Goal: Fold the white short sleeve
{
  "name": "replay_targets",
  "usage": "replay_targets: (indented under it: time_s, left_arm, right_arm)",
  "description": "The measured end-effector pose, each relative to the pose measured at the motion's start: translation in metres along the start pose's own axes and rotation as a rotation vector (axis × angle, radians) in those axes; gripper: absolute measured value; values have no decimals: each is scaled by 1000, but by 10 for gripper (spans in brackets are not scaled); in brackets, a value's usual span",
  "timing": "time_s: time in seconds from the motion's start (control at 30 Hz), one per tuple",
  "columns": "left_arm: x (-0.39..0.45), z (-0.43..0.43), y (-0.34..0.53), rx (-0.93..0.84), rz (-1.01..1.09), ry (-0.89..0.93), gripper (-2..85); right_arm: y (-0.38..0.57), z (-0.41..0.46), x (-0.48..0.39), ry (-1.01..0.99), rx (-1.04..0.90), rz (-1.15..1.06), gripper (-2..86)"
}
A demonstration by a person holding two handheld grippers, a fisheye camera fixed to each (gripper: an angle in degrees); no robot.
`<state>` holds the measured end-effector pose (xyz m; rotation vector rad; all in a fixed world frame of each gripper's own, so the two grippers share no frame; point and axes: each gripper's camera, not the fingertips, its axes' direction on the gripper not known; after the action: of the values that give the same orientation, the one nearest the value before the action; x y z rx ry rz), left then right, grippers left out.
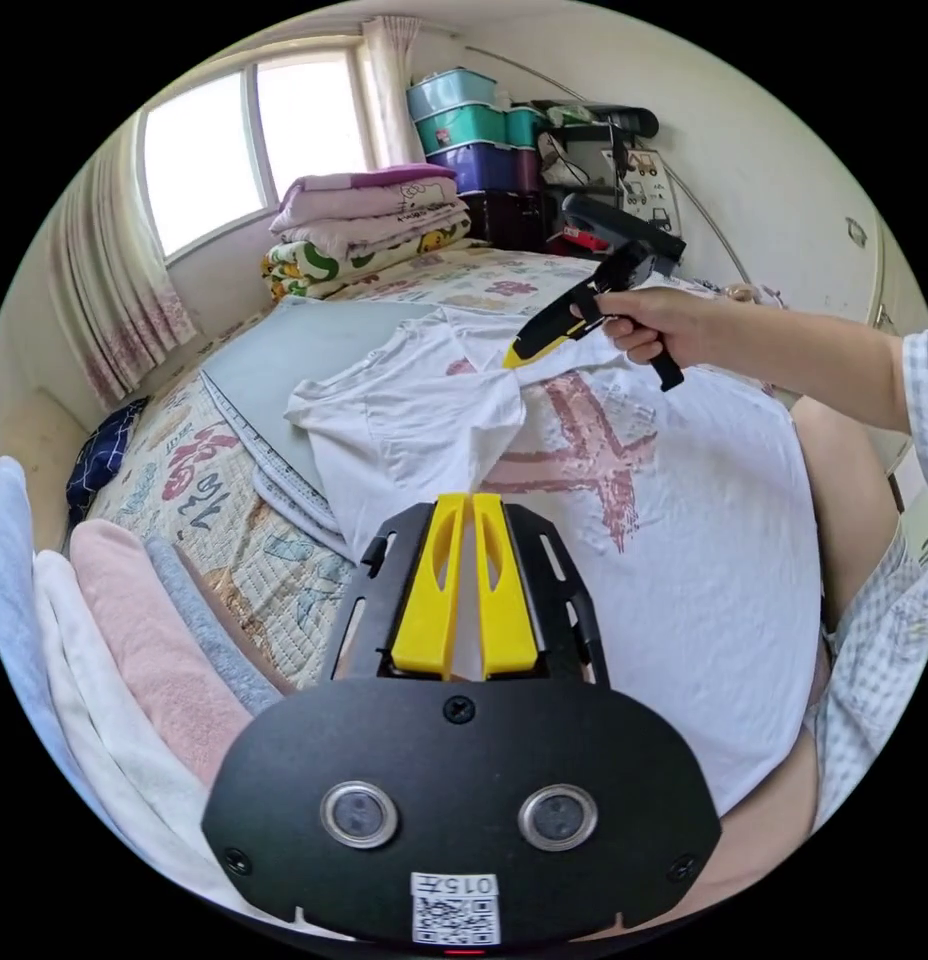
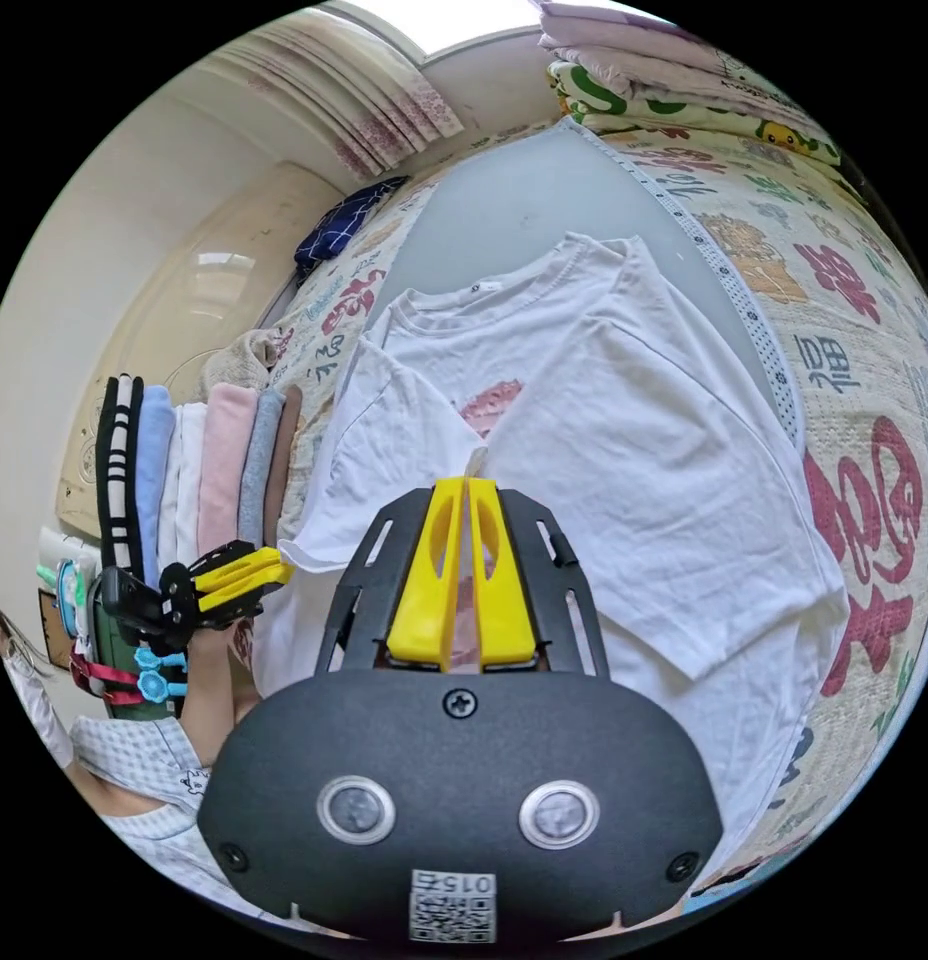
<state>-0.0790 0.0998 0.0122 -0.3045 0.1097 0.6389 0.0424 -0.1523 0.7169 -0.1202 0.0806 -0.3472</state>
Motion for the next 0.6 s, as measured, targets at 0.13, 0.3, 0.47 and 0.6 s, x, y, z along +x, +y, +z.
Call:
replay_targets:
  time_s: [0.13, 0.3, 0.47, 0.6]
  left_arm:
    - [-20, -7, 8, 0, -92, -9, 12]
    - [-26, -2, 5, -40, -132, -67, 39]
    - [-26, -4, -3, -7, -120, -35, 57]
    - [-20, 2, -8, -52, -69, -10, 60]
  right_arm:
    - [9, -8, 1, -23, -13, 1, 2]
    - [3, -20, -8, 43, 23, -37, 21]
    - [-50, -14, -47, -32, 30, -171, 73]
    - [-95, 25, -76, -30, -37, -225, 91]
